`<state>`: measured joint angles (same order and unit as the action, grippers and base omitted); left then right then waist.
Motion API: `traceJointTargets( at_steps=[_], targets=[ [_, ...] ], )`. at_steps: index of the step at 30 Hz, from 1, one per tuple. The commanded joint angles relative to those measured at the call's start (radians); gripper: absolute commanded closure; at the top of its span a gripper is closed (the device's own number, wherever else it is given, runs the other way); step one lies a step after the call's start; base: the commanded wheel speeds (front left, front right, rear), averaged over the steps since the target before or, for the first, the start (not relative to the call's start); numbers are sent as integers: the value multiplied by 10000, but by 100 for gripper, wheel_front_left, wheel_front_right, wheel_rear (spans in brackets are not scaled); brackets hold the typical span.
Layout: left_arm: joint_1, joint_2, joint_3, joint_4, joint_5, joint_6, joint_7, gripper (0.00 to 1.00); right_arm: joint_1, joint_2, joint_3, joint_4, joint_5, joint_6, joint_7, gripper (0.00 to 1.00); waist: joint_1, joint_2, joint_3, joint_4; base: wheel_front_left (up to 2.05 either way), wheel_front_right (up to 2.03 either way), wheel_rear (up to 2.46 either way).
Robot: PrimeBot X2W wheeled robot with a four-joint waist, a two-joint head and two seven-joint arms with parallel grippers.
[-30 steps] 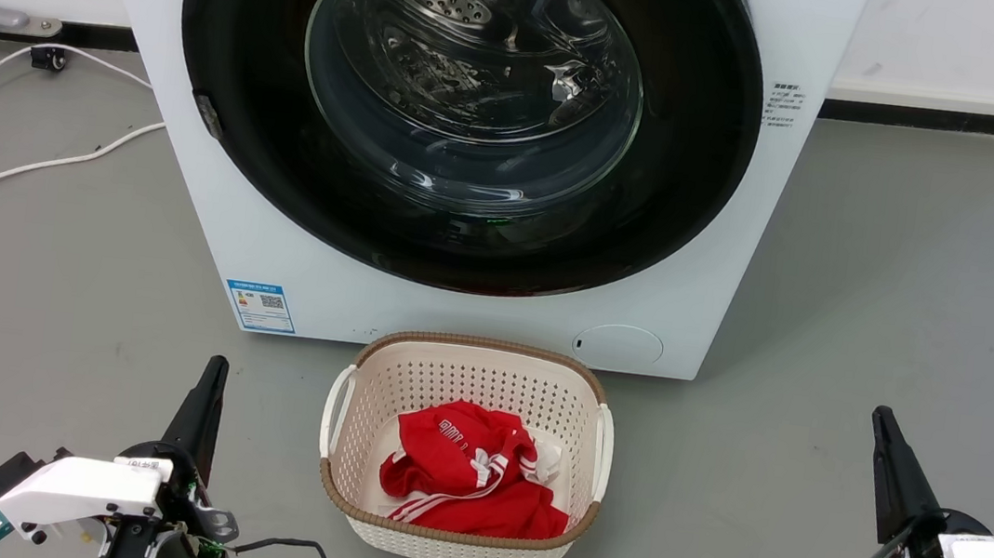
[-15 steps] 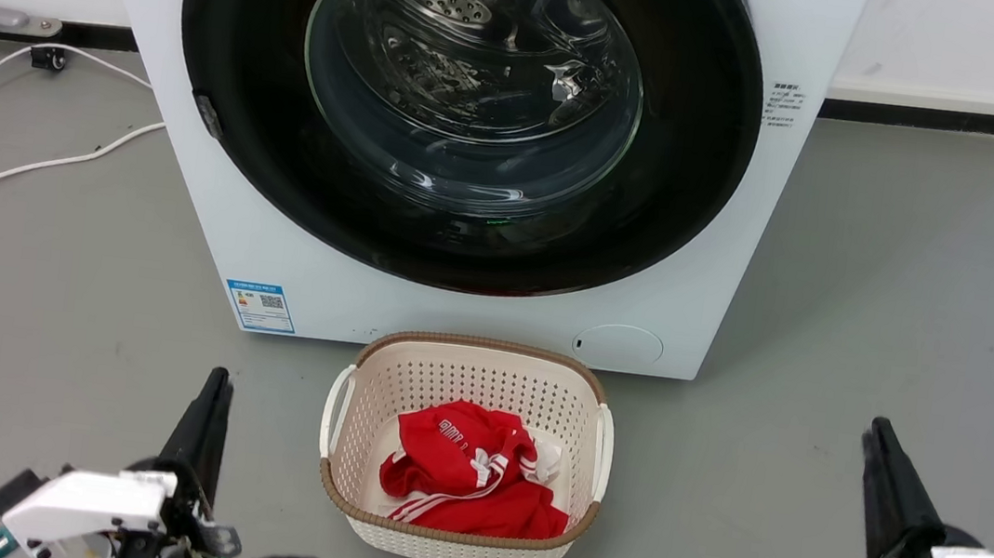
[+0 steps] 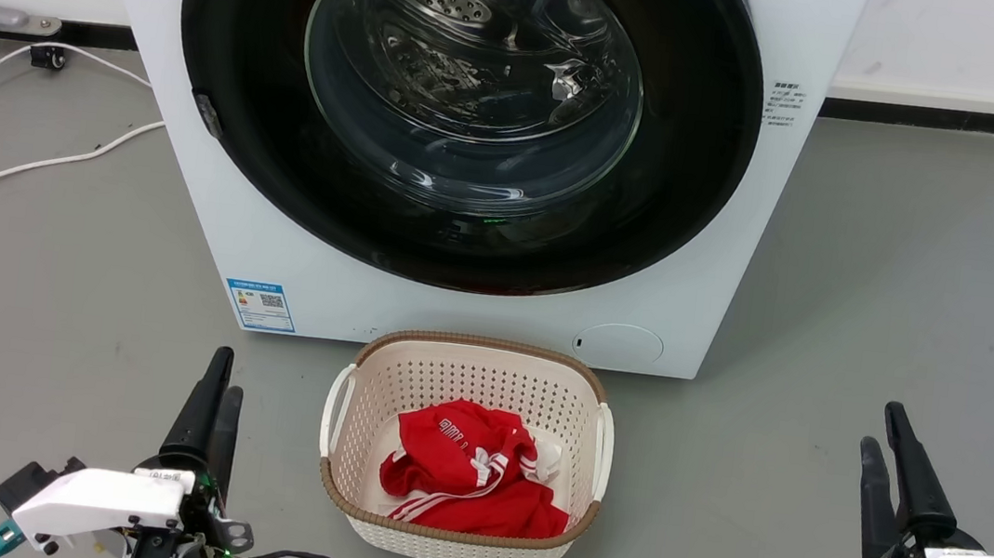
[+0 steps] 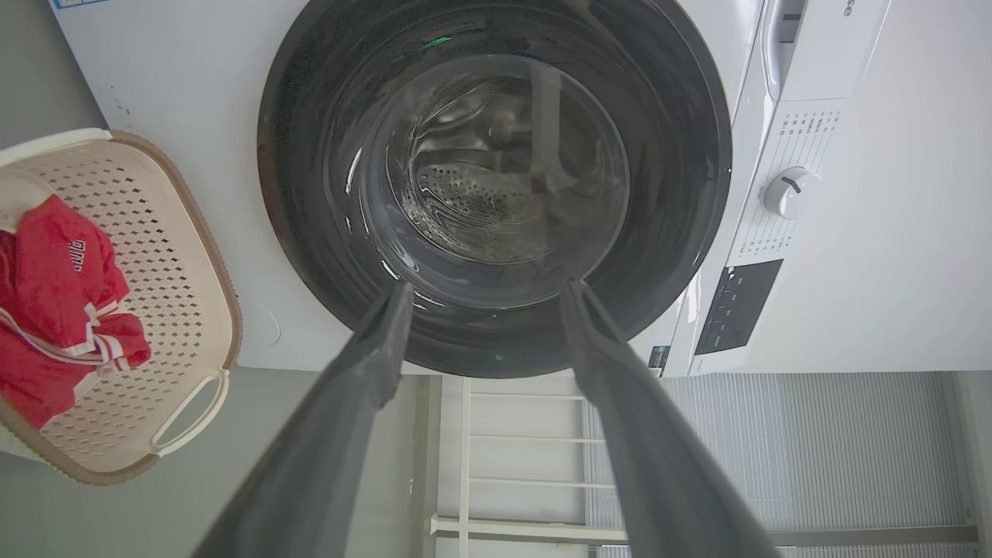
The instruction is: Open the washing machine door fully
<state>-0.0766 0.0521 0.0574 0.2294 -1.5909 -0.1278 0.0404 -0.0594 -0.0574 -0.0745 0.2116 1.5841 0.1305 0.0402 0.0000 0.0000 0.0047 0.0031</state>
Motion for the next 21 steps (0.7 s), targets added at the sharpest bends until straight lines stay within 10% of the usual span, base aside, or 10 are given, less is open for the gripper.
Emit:
traceJointTargets(
  at_steps=[1, 21],
  targets=[
    [-234, 47, -22, -315, 256, -11, -116, 0, -134, -15, 35, -334, -248, 2, -113, 0, 0, 0, 0, 7, 0, 0, 0],
    [-113, 33, -125, -1381, 4416, -19, -906, 0, 140, 8, 349, -1496, -5663, 2, -903, 0, 0, 0, 6, 95, 0, 0, 0]
  ],
)
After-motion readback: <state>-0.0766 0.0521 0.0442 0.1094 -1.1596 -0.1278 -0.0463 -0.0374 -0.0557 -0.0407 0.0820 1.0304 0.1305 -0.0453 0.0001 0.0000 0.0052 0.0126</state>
